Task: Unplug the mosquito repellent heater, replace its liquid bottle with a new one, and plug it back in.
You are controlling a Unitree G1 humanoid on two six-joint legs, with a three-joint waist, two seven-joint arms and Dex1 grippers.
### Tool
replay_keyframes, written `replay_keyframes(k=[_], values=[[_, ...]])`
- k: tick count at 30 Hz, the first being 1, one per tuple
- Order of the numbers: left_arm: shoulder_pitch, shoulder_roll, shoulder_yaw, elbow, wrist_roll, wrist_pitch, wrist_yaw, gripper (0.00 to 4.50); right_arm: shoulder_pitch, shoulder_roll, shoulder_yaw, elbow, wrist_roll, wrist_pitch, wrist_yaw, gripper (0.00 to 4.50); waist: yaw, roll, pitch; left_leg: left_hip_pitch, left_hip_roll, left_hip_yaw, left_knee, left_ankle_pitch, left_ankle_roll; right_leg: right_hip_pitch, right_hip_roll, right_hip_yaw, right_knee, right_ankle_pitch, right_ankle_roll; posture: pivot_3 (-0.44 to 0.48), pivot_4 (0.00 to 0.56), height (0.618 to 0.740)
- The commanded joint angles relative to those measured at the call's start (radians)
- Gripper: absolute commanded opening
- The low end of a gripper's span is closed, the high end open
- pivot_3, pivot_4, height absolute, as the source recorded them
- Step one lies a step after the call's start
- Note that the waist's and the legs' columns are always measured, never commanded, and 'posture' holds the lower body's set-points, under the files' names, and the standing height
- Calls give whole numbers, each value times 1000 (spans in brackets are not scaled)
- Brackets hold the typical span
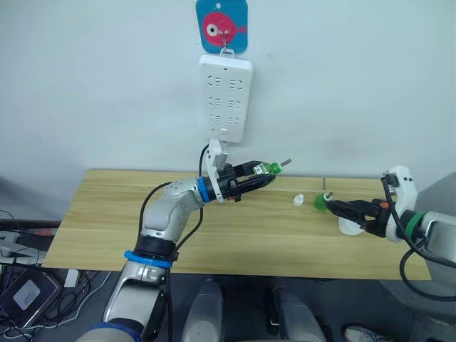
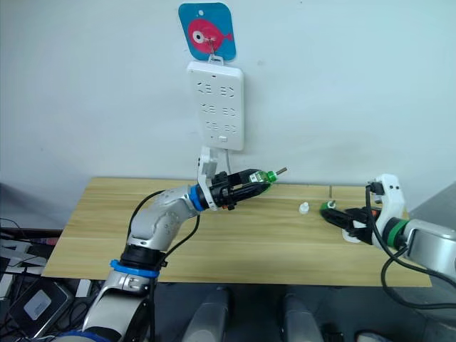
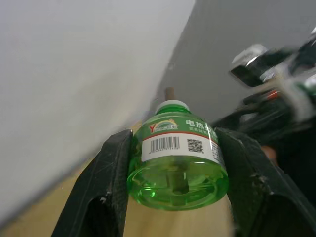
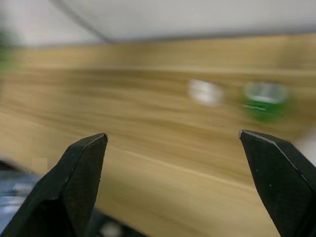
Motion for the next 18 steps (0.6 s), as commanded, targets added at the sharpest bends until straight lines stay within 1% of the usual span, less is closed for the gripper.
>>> replay_keyframes(k=[1, 3, 5, 7, 10, 13, 18], values=[[-37, 40, 56, -40, -164, 241, -49, 2249, -58, -20, 94, 111, -214, 12, 93, 4454, -11, -1, 1, 0, 0, 0, 0, 0, 0, 0, 0, 0, 0, 0, 0, 257, 309, 740], [-45, 61, 79, -51, -232, 352, -52, 2249, -116, -7, 159, 186, -319, 18, 138, 4454, -26, 0, 8, 0, 0, 0, 0, 0, 0, 0, 0, 0, 0, 0, 0, 263, 317, 740], [-42, 75, 92, -69, -272, 422, -48, 2249, -170, 8, 208, 248, -399, 27, 186, 4454, -34, -1, 17, -1, 0, 0, -1, 0, 0, -1, 0, 0, -1, 0, 0, 272, 330, 740], [-30, 79, 106, -96, -304, 470, -31, 2249, -219, 33, 227, 314, -456, 46, 218, 4454, -39, -1, 28, -1, 0, 0, -1, 0, 0, -1, 0, 0, 0, 0, 0, 284, 338, 740], [-8, 67, 125, -123, -316, 488, 10, 2249, -282, 74, 245, 415, -542, 73, 249, 4454, -39, 0, 37, -2, 0, -1, -1, 0, 0, -2, 0, 0, 0, 0, 0, 306, 348, 740], [12, 77, 127, -148, -324, 504, 18, 2249, -339, 108, 262, 489, -613, 109, 285, 4454, -34, 0, 48, -2, 0, -1, -2, 0, 0, -2, -1, 0, -1, -1, 1, 319, 352, 740], [38, 86, 142, -186, -343, 529, 36, 2249, -423, 135, 311, 588, -740, 125, 373, 4454, -25, -1, 51, -3, 0, -1, -2, 0, 0, -2, -1, 0, -1, -1, 1, 349, 355, 740]])
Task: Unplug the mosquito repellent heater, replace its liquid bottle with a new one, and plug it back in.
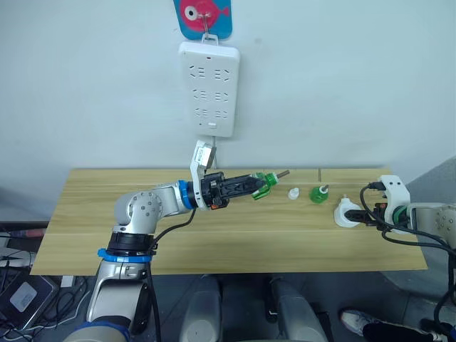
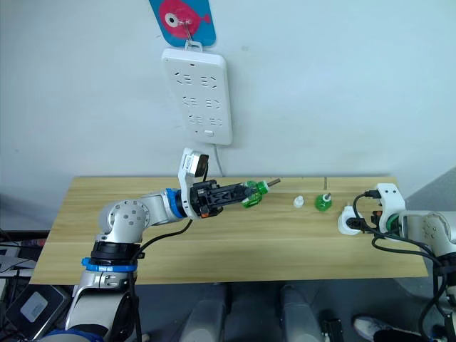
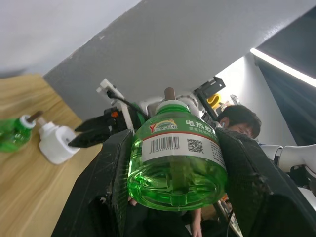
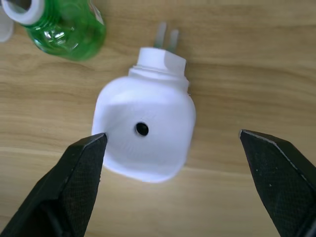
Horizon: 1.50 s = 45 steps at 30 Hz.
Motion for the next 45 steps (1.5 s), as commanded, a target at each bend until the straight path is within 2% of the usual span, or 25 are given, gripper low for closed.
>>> replay_keyframes(k=[1, 8, 17, 28, 37, 45], values=[[17, 10, 21, -76, -36, 11, 4, 2249, -43, 19, 18, 64, -85, 20, 56, 4454, 4, 0, 1, 0, 0, 0, 0, 0, 0, 0, 0, 0, 0, 0, 0, 355, 355, 740], [77, 33, 26, -143, -46, 18, 14, 2249, -122, 54, 36, 136, -203, 44, 146, 4454, 6, -1, 3, 0, 0, 0, 0, 0, 0, 0, 0, 0, 0, 0, 0, 375, 360, 740], [111, 47, 13, -165, -35, -9, 9, 2249, -137, 42, -3, 108, -267, 136, 194, 4454, 20, -2, 5, 0, 0, 0, 0, 0, 0, 0, -1, 1, -1, 0, 1, 377, 341, 740], [113, 50, -25, -163, -18, -46, -13, 2249, -252, 186, -250, 78, -288, 480, 26, 4454, 38, -2, 5, -5, 0, 0, -1, 0, -1, -4, -1, 0, -2, 0, 1, 369, 326, 740], [131, 57, -30, -184, -20, -54, -12, 2249, -272, 254, -318, 132, -339, 491, -81, 4454, 62, -2, 5, -10, -1, 0, -2, 0, -1, -10, -1, 0, -2, 0, 0, 388, 318, 740], [159, 69, -28, -214, -30, -53, -2, 2249, -269, 265, -329, 147, -380, 491, -97, 4454, 84, -2, 5, -14, -1, 2, -3, 0, -1, -17, -2, 0, -1, 3, -5, 405, 314, 740]])
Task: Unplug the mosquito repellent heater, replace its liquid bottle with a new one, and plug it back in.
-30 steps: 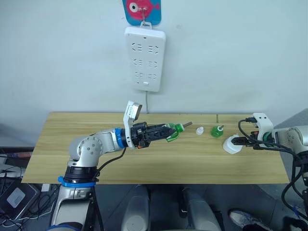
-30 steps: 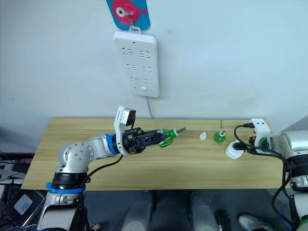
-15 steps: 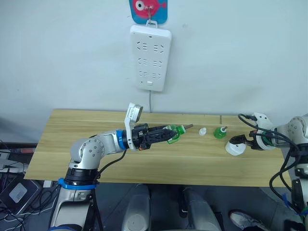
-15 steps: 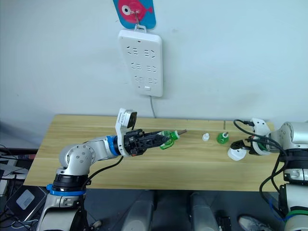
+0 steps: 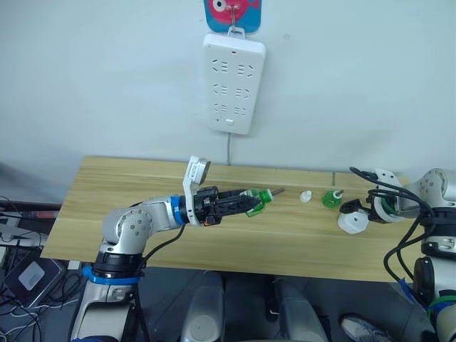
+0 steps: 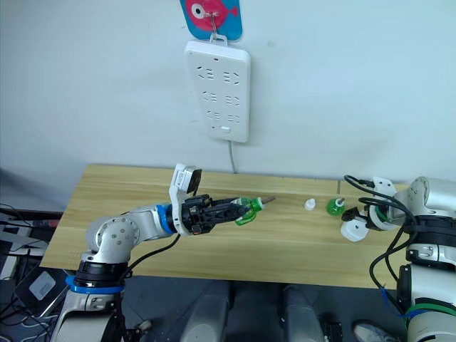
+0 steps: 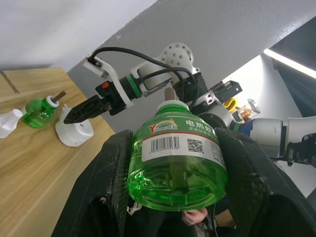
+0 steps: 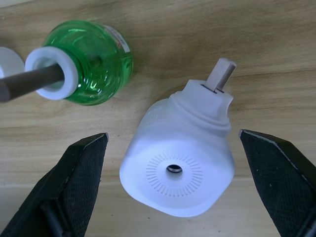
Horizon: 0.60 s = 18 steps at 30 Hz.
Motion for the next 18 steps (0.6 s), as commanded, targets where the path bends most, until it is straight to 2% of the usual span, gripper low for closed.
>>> replay_keyframes(k=[1, 9, 18], values=[[13, 8, -1, -49, -14, -5, -1, 2249, -2, -5, -31, 1, -14, 8, -5, 4454, 8, 0, 0, 0, 0, 0, 0, 0, 0, 0, 0, 0, 0, 0, 0, 405, 314, 740], [10, 4, -4, -45, -6, -15, 0, 2249, 38, 8, -38, -19, -6, 8, -10, 4454, 36, 0, 0, 0, 0, 0, 0, 0, 0, 0, 0, 0, 0, 0, 0, 406, 319, 740], [15, 10, -12, -44, -2, -18, -4, 2249, 79, 1, -42, -43, 2, 8, -12, 4454, 41, 0, 0, 0, 0, 0, 0, 0, 0, 0, 0, 0, 0, 0, 0, 400, 329, 740]])
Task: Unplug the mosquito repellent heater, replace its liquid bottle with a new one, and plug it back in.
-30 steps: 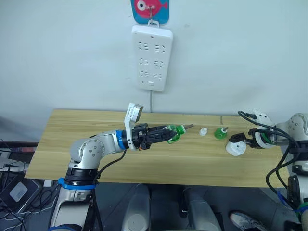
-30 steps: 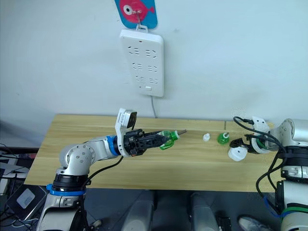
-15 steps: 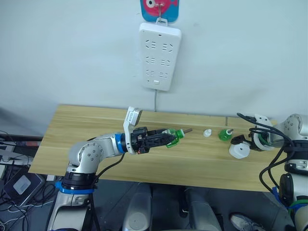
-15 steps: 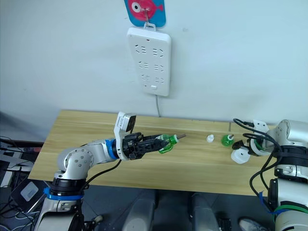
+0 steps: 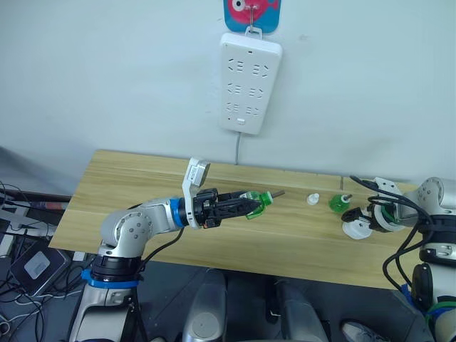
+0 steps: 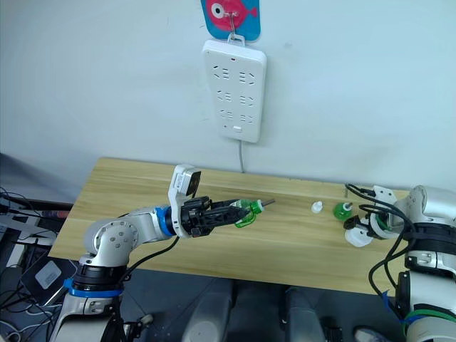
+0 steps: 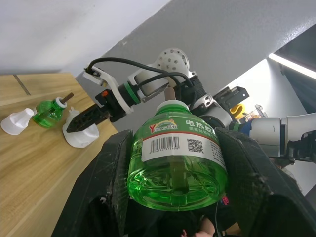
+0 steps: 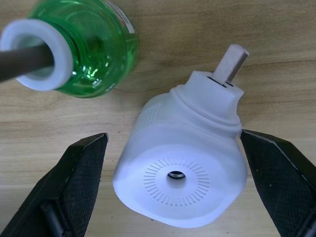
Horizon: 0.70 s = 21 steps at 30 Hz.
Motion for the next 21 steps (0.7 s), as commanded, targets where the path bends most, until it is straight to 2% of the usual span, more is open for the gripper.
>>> replay_keyframes(k=[1, 12, 15, 17, 21], values=[[5, 6, -6, -32, -1, -13, -5, 2249, 14, -14, -27, -27, 13, 8, -4, 4454, 0, 0, 0, 0, 0, 0, 0, 0, 0, 0, 0, 0, 0, 0, 0, 399, 330, 740], [-4, 0, -12, -22, 10, -18, -9, 2249, 27, 0, -58, -37, 2, 8, -21, 4454, -2, 0, 0, 0, 0, 0, 0, 0, 0, 0, 0, 0, 0, -2, 4, 390, 334, 740], [-4, -2, -12, -24, 11, -16, -8, 2249, 27, 5, -66, -40, -5, 8, -21, 3868, -2, 0, 0, 0, 0, 0, 0, 0, 0, 0, 0, 0, 0, -2, 4, 389, 335, 740], [-3, -1, -13, -24, 11, -15, -9, 2249, 31, 5, -65, -46, -2, 8, -17, 3275, -3, -1, 0, 0, 0, 0, 0, 0, 0, 0, 0, 0, 0, -2, 4, 388, 335, 740], [-3, 0, -17, -25, 10, -15, -10, 2249, 52, -23, -10, -88, 10, -4, 34, 3220, -4, -2, 1, 0, 0, 0, 0, 0, 0, 0, 0, 0, 0, -3, 4, 388, 335, 740]])
